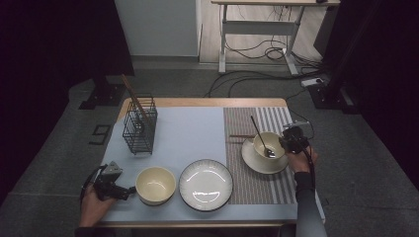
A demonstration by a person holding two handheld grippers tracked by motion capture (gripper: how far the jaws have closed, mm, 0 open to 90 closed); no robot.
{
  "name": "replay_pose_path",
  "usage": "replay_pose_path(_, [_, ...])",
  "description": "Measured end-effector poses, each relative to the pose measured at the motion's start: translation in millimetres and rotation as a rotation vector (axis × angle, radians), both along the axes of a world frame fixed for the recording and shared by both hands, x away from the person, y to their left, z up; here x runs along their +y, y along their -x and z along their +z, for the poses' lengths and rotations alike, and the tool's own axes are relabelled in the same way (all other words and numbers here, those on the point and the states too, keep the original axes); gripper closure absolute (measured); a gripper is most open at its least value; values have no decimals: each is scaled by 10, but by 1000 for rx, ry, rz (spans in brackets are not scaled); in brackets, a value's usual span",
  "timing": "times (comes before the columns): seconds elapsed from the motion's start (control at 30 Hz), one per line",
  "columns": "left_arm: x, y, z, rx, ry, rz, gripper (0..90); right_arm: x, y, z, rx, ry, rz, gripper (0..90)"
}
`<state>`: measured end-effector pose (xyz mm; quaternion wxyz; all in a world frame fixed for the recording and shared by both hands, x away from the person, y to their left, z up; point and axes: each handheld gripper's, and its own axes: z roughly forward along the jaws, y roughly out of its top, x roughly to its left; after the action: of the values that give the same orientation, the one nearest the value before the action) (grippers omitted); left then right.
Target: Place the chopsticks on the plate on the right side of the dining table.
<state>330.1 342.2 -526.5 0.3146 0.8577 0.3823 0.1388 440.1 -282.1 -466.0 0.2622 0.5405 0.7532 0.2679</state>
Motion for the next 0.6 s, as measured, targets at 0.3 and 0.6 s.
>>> replay_pose_path(0.3, [0, 0, 0, 0, 0, 0, 0, 16, -5, 0, -1, 9, 9, 810])
replay_pose_path(0.6, [0, 0, 0, 0, 0, 0, 0, 11, 3, 3, 2, 17, 19, 807])
